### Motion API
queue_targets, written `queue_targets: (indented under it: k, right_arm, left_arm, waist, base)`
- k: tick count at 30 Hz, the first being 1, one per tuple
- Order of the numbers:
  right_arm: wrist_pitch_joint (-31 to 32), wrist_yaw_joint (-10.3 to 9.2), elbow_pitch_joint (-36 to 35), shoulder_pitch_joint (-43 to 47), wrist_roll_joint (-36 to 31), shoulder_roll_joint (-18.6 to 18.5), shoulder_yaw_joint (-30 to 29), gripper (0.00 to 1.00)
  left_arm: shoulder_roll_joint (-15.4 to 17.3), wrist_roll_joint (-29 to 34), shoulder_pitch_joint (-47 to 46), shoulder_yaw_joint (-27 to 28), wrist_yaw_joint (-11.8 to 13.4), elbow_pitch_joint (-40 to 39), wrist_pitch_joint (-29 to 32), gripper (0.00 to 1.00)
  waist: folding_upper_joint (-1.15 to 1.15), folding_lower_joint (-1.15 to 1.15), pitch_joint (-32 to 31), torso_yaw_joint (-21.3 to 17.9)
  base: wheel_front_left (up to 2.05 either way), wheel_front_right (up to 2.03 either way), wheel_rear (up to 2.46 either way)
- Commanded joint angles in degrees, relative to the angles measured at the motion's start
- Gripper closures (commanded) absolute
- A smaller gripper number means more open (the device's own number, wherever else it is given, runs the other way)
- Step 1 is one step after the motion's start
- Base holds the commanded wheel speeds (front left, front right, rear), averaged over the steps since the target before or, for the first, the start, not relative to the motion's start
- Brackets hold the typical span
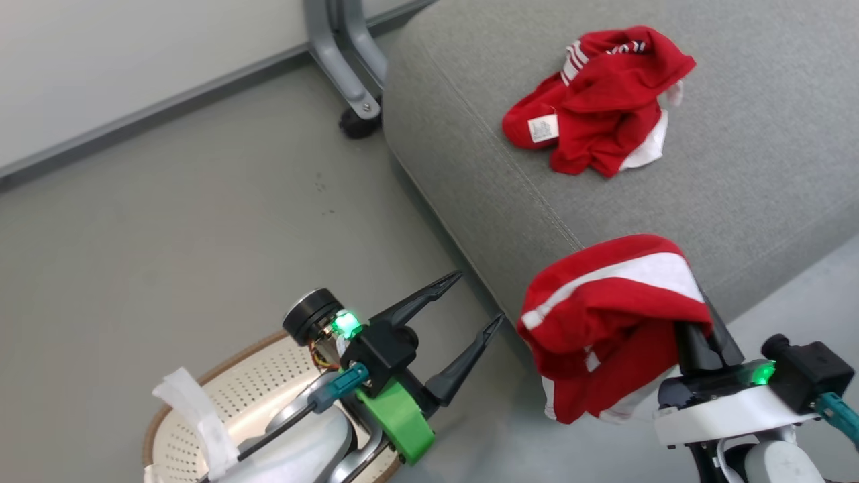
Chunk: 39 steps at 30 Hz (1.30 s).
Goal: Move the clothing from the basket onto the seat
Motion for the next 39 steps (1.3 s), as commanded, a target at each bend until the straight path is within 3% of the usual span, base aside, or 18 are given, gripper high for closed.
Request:
queue_targets:
  k: [1, 12, 16, 22, 31, 39]
  right_arm:
    - [0.0, -0.09, -0.8, 0.6, 1.1, 0.2, -0.5, 1.0]
    - [0.0, -0.09, -3.7, 0.1, 3.6, 0.1, -2.9, 1.0]
    - [0.0, -0.1, -5.3, -5.6, 2.4, 0.1, -4.5, 1.0]
    - [0.0, -0.09, -6.2, -21.6, -1.7, -0.1, -8.6, 1.0]
    - [0.0, -0.1, -0.8, -48.5, -4.8, -10.0, -20.6, 1.0]
    - [0.0, -0.1, 13.1, -56.1, -7.1, -16.2, -28.2, 1.0]
  left_arm:
    - [0.4, 0.5, -1.6, -0.4, -0.4, -0.1, 0.3, 0.0]
    - [0.4, -1.2, -7.5, -5.0, -1.3, 1.0, 1.2, 0.0]
    - [1.6, -1.8, -8.6, -5.5, -1.4, 0.5, 1.8, 0.0]
    - [5.1, -1.1, -10.0, -5.0, -0.4, -2.6, 4.5, 0.0]
    - [10.2, 1.0, -13.7, -4.6, 0.2, -11.5, 11.2, 0.0]
    - [10.3, 2.2, -15.6, -5.3, 0.6, -15.6, 13.1, 0.0]
  waist:
    - [0.0, 0.0, 4.3, -3.6]
    - [0.0, 0.0, 9.0, -4.0]
    - [0.0, 0.0, 12.0, -3.9]
    - [0.0, 0.0, 18.9, -3.1]
    - [0.0, 0.0, 31.6, 2.7]
    - [0.0, 0.0, 37.2, 6.4]
  base:
    - [0.0, 0.0, 0.0]
    - [0.0, 0.0, 0.0]
    - [0.0, 0.0, 0.0]
    - [0.0, 0.0, 0.0]
    - [0.0, 0.0, 0.0]
    - [0.0, 0.0, 0.0]
